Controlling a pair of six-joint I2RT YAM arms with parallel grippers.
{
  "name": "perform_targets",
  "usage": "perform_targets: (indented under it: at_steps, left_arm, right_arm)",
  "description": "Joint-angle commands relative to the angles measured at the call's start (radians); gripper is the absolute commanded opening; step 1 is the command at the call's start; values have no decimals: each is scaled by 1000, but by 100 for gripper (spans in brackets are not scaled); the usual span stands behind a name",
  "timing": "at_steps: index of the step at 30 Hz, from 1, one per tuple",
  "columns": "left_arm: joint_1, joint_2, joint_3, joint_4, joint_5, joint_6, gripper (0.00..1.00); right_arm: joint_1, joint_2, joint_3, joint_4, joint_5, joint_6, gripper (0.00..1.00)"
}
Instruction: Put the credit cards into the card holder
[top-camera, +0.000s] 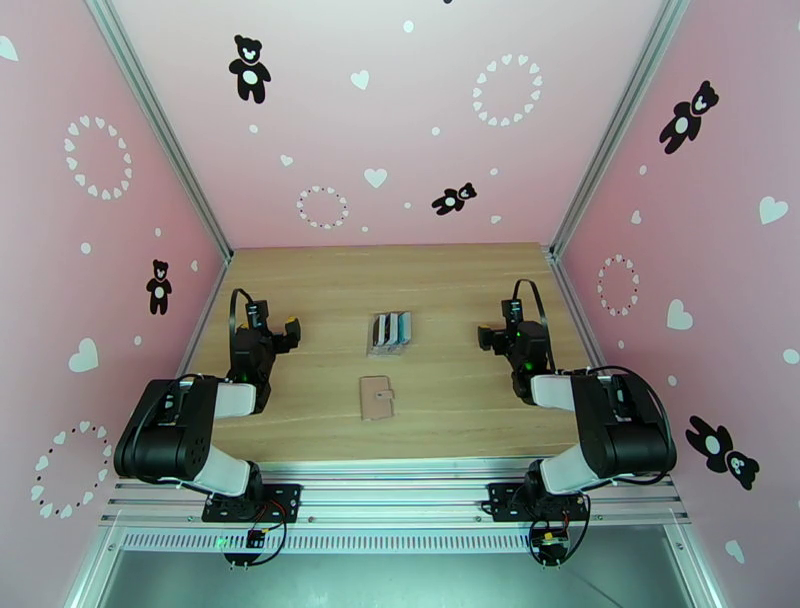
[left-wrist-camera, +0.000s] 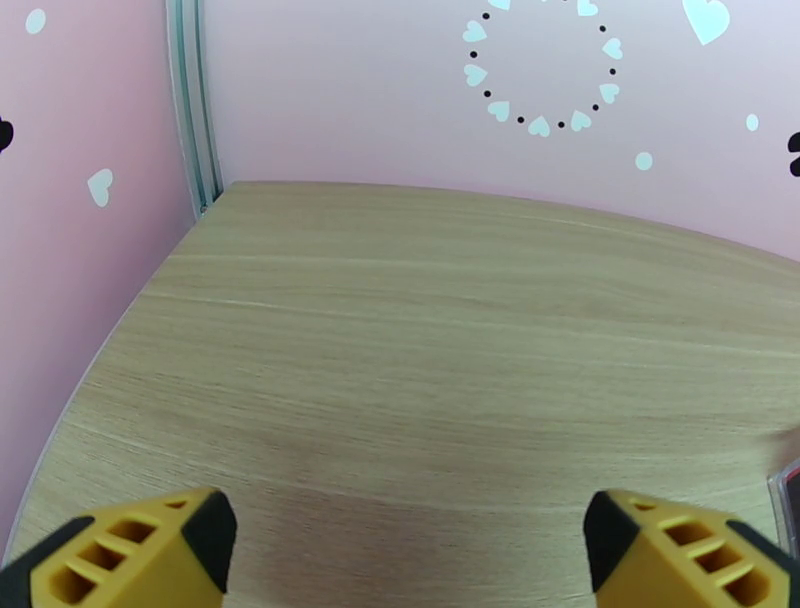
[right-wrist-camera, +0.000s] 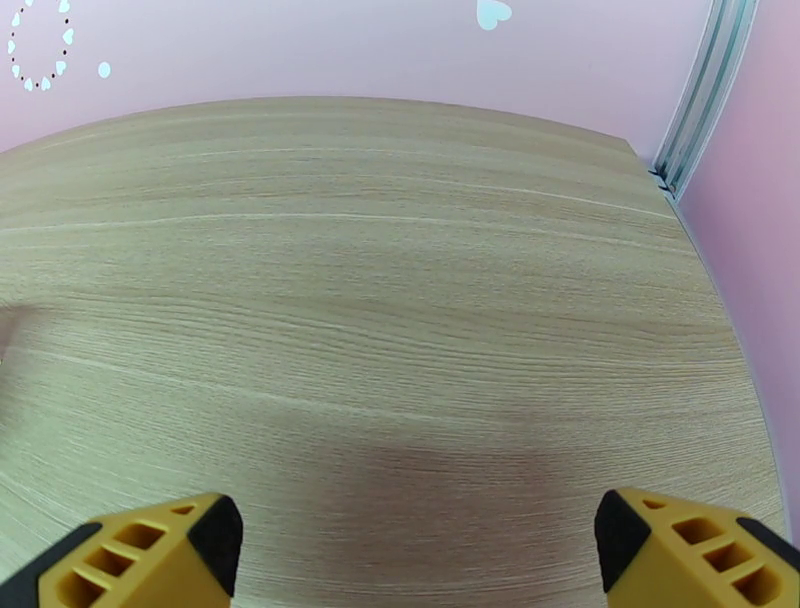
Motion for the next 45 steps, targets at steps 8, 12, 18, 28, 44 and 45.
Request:
perform_targets:
  at_steps: [8,12,18,28,44,45]
  left_arm:
    - [-5,-20,-12,8,-44,-3,98]
    - [-20,-74,-69,69,-94,-1,98]
    - [-108,-290,-80,-132,-294,54,98]
    - [-210,-609,53,-558,-317,-209,98]
    - [-556,-579,268,-1005,-239,-404,98]
    - [-564,-587,261,-1017,-229,-409,98]
  right_arm:
    - [-8,3,-8,22,-15,7,99]
    - [1,-28,27,-59,39,18,99]
    - [20,-125,88,-257,207,40,99]
    - [46,-237,457,-1005,486,478,99]
    - [457,-362,489,-1208,525,578,99]
    - [495,-366,483,-1216,524,582,99]
